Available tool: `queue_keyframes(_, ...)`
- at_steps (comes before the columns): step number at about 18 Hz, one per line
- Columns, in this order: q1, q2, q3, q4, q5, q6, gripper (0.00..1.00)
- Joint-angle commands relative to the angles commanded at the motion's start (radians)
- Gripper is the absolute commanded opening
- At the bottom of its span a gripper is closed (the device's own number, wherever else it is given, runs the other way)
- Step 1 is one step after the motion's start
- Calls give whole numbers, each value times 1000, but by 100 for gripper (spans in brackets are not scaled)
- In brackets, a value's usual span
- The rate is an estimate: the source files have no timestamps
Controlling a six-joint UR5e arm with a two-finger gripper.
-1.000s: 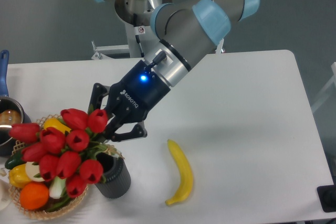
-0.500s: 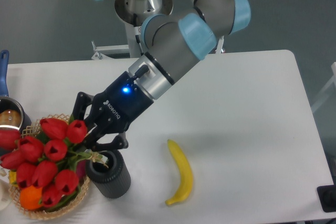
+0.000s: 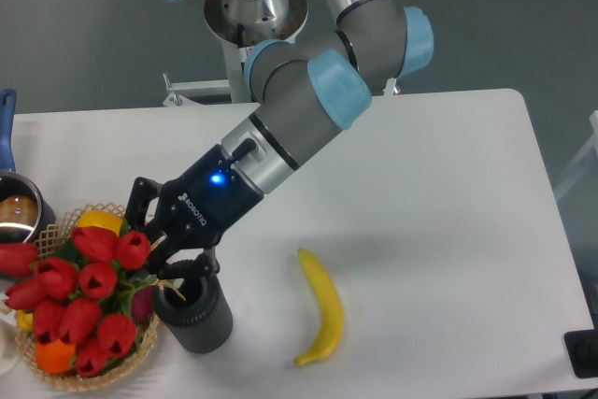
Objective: Insert the flowers into the vase
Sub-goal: 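Open the gripper to release the tulips in the vase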
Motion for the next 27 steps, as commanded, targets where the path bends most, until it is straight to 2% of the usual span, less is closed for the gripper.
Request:
queue_keyframes(5,2,-41,3,0,41,5,7)
queue_keyframes(10,3,-45,-41,2,103,6,11)
queue_keyframes(13,6,-40,-70,2,112,8,17)
queue_keyframes(15,15,-19,-115,2,121,14,37)
queue_keyframes(16,21,3,-141,2,121,14,40)
queue_keyframes(18,32,33,-187,2,121,15,55)
queue_keyframes(20,54,72,-233,2,121,29,83)
queue_keyframes(22,72,110,-282,2,121,44,100)
queue_keyframes(24,90,147,-323,2,121,58,100)
queue_keyframes(27,132,178,-347,-2,121,72,100)
